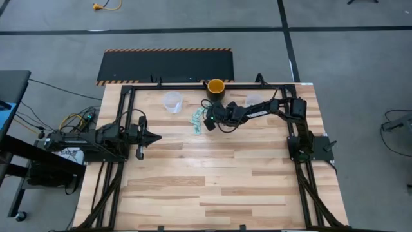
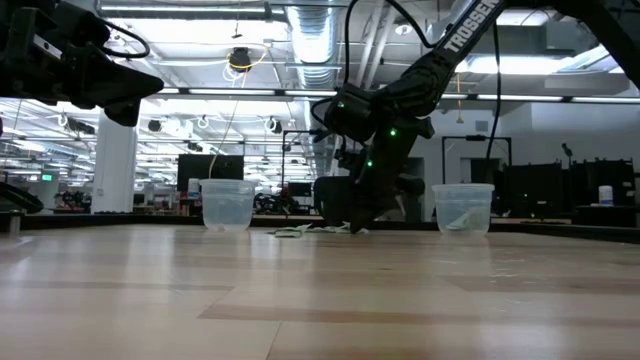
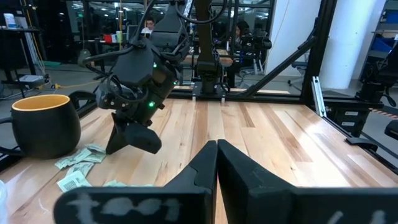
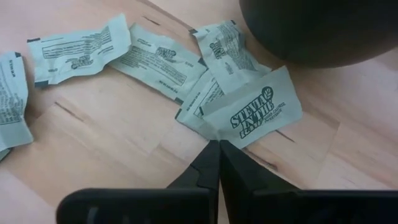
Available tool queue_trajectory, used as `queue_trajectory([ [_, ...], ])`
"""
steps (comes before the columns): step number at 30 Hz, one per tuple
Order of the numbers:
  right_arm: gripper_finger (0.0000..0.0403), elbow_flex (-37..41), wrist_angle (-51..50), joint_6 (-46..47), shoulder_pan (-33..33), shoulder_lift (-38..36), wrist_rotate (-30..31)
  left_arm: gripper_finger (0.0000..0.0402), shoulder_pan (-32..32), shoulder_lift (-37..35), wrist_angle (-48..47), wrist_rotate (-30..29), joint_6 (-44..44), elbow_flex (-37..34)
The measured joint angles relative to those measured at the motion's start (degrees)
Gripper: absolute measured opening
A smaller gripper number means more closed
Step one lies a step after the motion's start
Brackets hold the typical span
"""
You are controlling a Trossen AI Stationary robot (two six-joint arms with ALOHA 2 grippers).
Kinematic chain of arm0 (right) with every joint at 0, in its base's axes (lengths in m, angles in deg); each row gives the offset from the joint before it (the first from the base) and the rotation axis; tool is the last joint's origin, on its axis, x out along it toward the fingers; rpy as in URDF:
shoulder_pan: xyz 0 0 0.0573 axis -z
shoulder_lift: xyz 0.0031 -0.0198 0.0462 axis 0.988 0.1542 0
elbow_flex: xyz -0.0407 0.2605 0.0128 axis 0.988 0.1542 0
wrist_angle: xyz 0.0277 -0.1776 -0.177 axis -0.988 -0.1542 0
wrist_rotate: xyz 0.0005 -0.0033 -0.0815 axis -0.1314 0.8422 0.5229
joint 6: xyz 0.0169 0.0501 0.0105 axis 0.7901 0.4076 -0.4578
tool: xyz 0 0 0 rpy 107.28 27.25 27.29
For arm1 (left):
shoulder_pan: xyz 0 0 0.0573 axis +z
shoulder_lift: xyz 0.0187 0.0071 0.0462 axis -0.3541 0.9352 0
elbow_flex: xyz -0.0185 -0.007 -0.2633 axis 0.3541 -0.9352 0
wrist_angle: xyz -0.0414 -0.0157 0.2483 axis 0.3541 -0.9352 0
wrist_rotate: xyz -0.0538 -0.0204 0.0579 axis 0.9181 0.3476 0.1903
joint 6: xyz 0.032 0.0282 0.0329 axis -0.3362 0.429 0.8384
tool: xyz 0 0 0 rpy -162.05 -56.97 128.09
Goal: Pick and place Stevia / Truvia into bins
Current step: Put the stevia packet into the right transparent container
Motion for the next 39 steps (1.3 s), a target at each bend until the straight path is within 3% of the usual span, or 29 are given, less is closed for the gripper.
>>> queue_trajectory([
  [9, 0.0001, -0.1, -0.4, 0.0, -2.0, -1.1, 0.3, 0.0000, 0.0, 0.0, 0.0, 0.0, 0.0, 0.0],
  [19, 0.0001, -0.1, -2.1, -2.4, -3.0, -7.5, 3.2, 0.0000, 0.0, 0.0, 0.0, 0.0, 0.0, 0.0],
  [39, 0.0001, -0.1, -5.9, -1.7, -2.5, -7.5, 3.3, 0.0000, 0.0, 0.0, 0.0, -0.1, 0.0, 0.0],
])
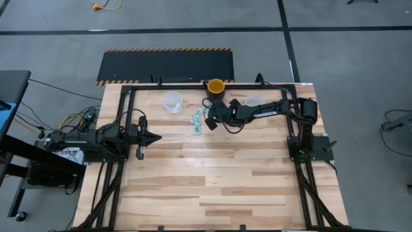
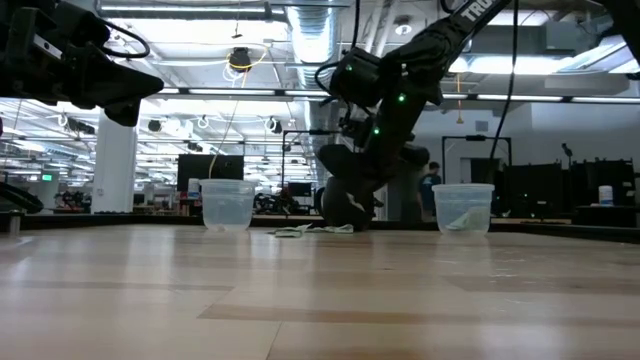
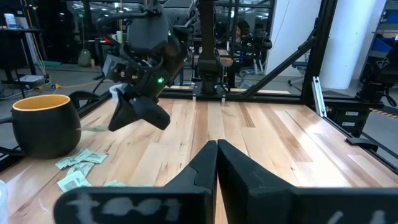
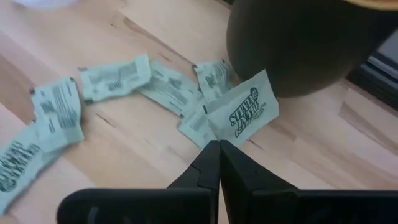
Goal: Pick and place Stevia / Truvia into bins
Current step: Put the stevia packet into the right transparent container
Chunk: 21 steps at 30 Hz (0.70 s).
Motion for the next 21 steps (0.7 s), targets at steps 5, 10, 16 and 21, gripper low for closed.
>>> queue_trajectory([
  [5, 0.0000, -0.1, -6.6, 2.4, -0.8, -2.6, 2.0, 0.0000, 0.0, 0.0, 0.0, 0.0, 0.0, 0.0],
  [10, 0.0000, 0.0, -14.9, 5.2, -2.4, -8.1, 4.5, 0.0000, 0.0, 0.0, 0.0, 0.0, 0.0, 0.0],
  [16, 0.0000, 0.0, -29.6, 12.4, -4.9, -16.0, 8.0, 0.0000, 0.0, 0.0, 0.0, 0.0, 0.0, 0.0],
  [21, 0.0000, 0.0, -41.5, 19.1, -6.2, -21.6, 8.3, 0.0000, 0.0, 0.0, 0.0, 0.0, 0.0, 0.0],
])
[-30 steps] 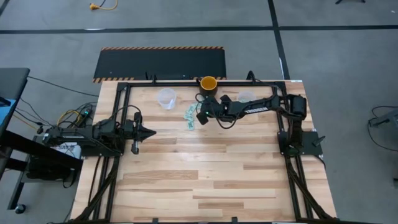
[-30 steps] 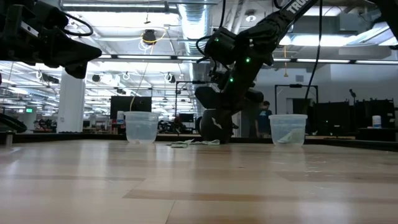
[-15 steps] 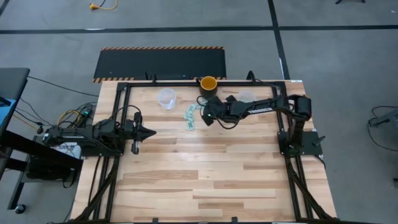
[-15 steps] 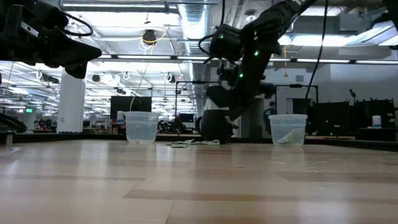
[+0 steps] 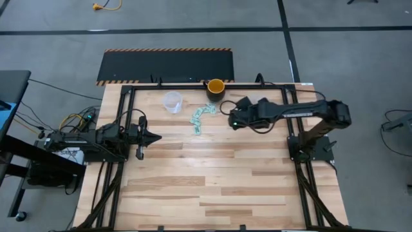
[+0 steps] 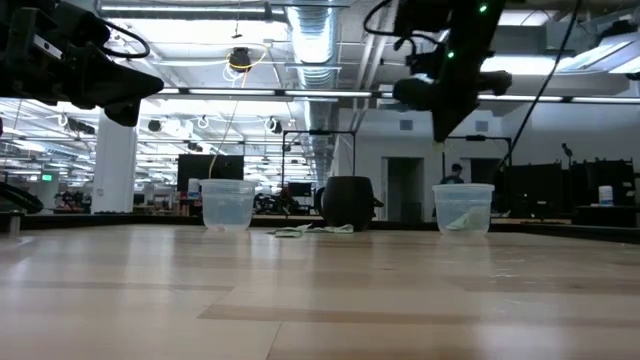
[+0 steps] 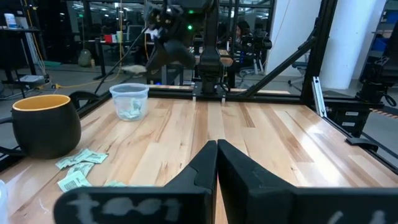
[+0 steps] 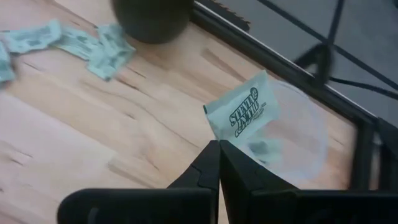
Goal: Pick and place Stevia / Truvia into bins
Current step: Put the stevia packet into the right transparent container
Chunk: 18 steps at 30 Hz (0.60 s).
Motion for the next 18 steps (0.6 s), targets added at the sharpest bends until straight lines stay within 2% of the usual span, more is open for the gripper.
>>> queue_trajectory([
  [4, 0.0000, 0.0, -3.7, 0.9, 0.2, -2.7, -0.3, 0.0000, 0.0, 0.0, 0.0, 0.0, 0.0, 0.0],
  [7, 0.0000, 0.0, -4.1, -1.7, 1.6, -3.3, -2.4, 0.0000, 0.0, 0.0, 0.0, 0.0, 0.0, 0.0],
  [14, 0.0000, 0.0, -3.3, -11.6, 8.5, -2.6, -14.3, 0.0000, 0.0, 0.0, 0.0, 0.0, 0.0, 0.0],
  [18, 0.0000, 0.0, -2.0, -15.5, 12.1, -2.7, -18.7, 0.0000, 0.0, 0.0, 0.0, 0.0, 0.0, 0.0],
])
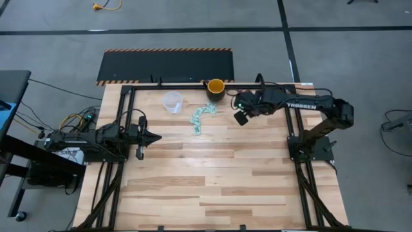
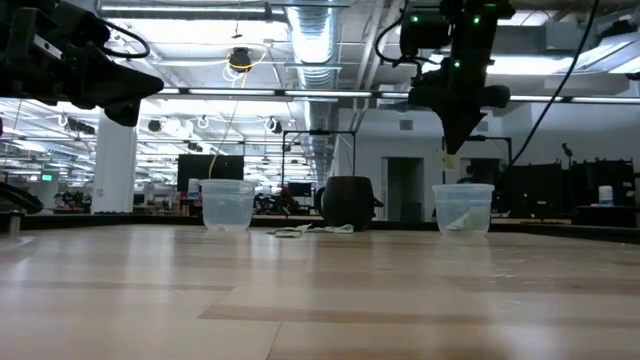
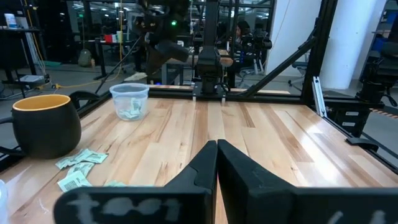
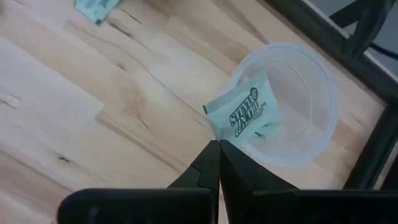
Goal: Pick and place Stevia / Truvia into bins
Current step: Put the stevia packet into the right transparent container, then put the stevia packet into the left transparent container
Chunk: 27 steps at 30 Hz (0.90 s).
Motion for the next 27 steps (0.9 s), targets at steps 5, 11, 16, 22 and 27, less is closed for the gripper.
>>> queue_trajectory([
  [5, 0.0000, 0.0, -0.8, -1.5, 3.0, 0.0, -0.9, 0.0000, 0.0, 0.0, 0.0, 0.0, 0.0, 0.0],
  [11, 0.0015, 0.0, -1.1, -2.0, 4.6, 0.0, 1.1, 0.0000, 0.0, 0.0, 0.0, 0.0, 0.0, 0.0],
  [16, 0.0058, 0.0, -1.1, -3.0, 4.7, 0.0, 1.4, 0.0000, 0.0, 0.0, 0.0, 0.0, 0.0, 0.0],
  [22, 0.0103, 0.0, -1.0, -3.3, 3.2, 0.0, 9.4, 0.0000, 0.0, 0.0, 0.0, 0.0, 0.0, 0.0],
  [27, 0.0118, 0.0, -1.1, -6.5, 2.0, 0.0, 10.2, 0.0000, 0.0, 0.0, 0.0, 0.0, 0.0, 0.0],
])
